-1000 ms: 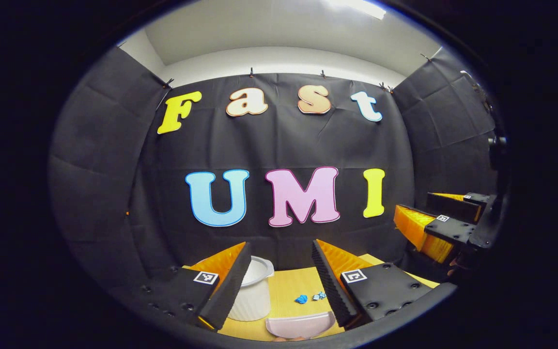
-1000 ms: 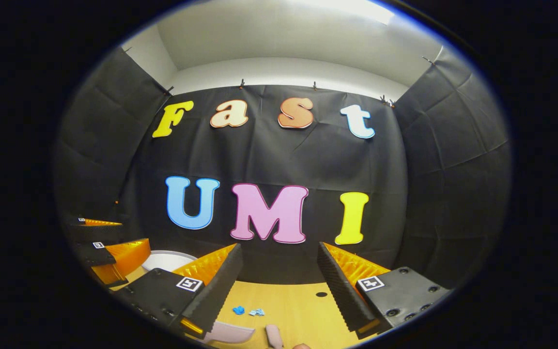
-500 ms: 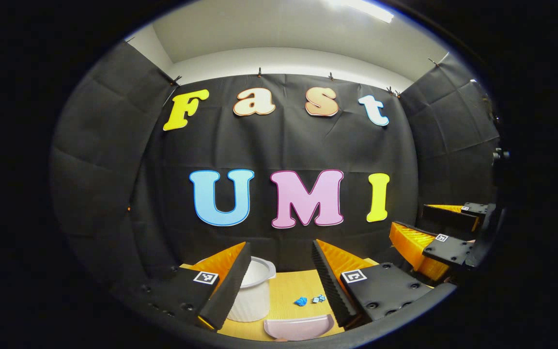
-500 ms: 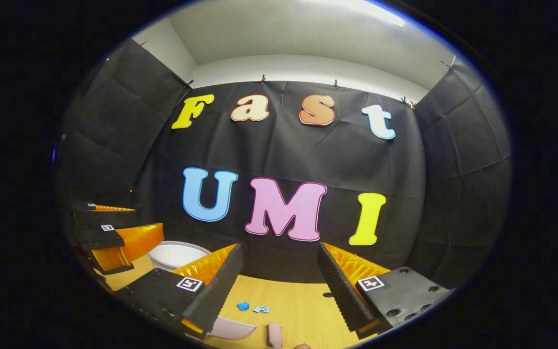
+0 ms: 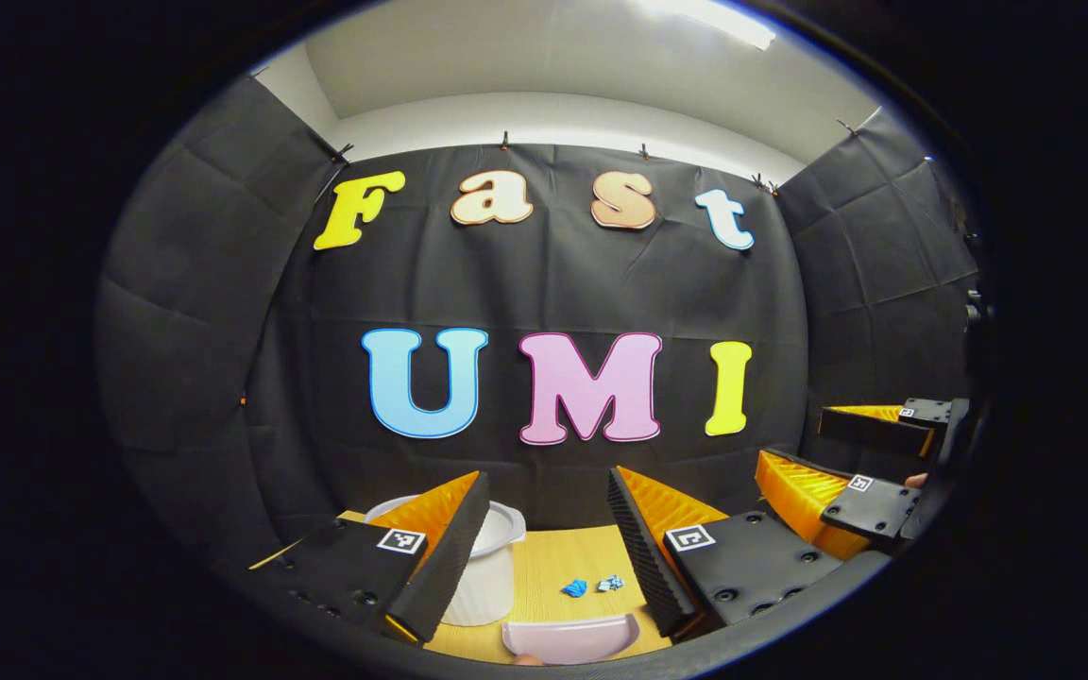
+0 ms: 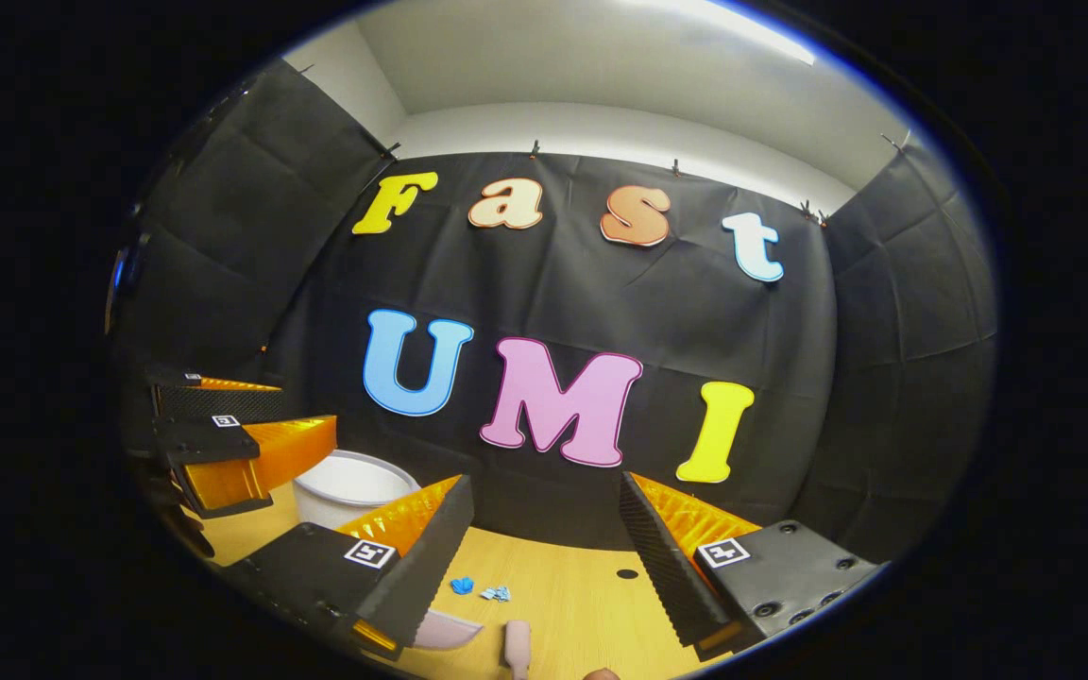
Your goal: Pick up the small broom and dustpan from the desktop, sweep the trash into the dustpan with the broom, and then empty the trash into the garbage bin.
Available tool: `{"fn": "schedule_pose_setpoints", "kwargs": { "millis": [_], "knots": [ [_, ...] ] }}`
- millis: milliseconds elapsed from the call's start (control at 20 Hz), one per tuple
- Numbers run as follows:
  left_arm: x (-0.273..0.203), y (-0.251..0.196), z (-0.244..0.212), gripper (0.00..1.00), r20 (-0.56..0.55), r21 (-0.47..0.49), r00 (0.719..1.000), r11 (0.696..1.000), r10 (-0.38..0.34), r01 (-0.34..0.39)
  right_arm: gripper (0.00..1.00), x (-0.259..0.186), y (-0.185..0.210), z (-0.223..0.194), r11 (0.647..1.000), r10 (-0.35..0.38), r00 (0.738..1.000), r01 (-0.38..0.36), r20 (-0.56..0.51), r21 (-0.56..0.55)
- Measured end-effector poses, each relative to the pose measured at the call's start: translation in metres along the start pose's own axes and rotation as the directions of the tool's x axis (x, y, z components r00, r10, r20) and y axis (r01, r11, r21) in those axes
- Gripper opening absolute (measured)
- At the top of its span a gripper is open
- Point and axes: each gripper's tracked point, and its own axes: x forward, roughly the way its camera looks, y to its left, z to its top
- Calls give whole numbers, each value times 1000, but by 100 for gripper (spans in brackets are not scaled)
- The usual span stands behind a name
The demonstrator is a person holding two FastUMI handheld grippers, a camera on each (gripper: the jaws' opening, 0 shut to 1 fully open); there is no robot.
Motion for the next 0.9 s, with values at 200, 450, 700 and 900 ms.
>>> {"fn": "schedule_pose_setpoints", "kwargs": {
  "millis": [200,450,700,900],
  "knots": [
    [-7,1,2,75,21,-5,1000,1000,1,-1,98,-5,-7,1,999,-8,1000,7,9,49],
    [-9,-2,-10,75,25,-26,1000,1000,-16,16,98,-6,-16,3,999,-24,999,23,35,42],
    [-7,-3,-63,75,-130,47,992,999,-8,14,98,-5,-21,-22,1000,-24,999,24,-31,8],
    [-14,-15,-152,75,-404,64,913,995,-46,78,98,3,-29,-52,999,-26,995,24,-99,-29]
  ]
}}
